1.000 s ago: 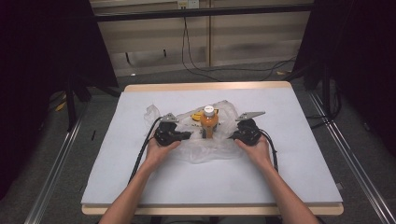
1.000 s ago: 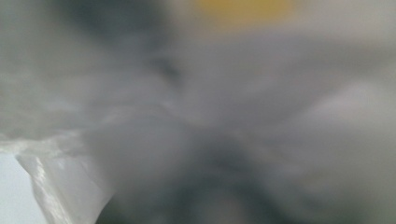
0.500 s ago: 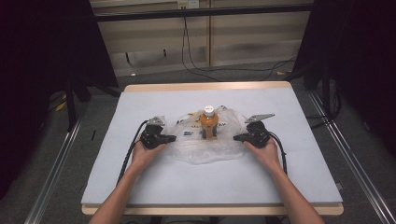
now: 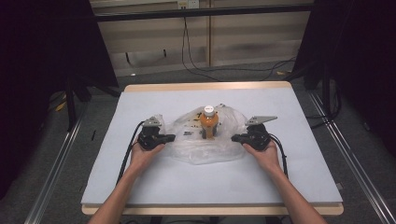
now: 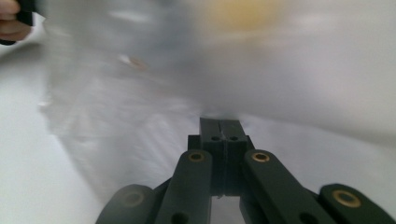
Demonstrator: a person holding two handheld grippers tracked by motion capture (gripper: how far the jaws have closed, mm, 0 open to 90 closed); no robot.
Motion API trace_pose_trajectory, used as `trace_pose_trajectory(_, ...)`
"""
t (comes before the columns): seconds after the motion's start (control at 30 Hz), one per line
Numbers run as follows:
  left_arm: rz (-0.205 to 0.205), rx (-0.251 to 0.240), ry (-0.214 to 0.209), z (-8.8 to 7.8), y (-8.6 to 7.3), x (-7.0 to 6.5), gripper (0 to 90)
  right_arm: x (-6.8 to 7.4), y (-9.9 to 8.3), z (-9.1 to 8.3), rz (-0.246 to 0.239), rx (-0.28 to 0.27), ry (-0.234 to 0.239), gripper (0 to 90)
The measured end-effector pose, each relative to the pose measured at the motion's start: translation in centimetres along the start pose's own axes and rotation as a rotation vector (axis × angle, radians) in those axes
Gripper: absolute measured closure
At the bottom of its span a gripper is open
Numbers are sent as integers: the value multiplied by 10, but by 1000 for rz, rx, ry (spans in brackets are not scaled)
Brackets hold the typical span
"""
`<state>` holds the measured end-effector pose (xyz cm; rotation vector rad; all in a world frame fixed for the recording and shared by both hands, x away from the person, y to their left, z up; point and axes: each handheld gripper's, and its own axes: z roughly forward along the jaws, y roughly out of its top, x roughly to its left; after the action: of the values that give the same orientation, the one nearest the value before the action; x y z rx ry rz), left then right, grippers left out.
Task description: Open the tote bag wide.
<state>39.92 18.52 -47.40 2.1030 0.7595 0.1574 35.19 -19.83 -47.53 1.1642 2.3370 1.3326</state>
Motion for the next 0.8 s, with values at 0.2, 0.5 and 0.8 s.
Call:
trace_pose_trajectory(0.2,36,-45,-29,-5,8,-16,900,13,3,-16,-28,-38,23,900)
trace_pose_trajectory(0.5,34,-97,-84,-8,14,-27,900,14,4,-53,-13,-123,27,900)
trace_pose_trajectory(0.8,83,-149,-135,-15,31,-49,900,19,17,-92,-20,-191,14,900)
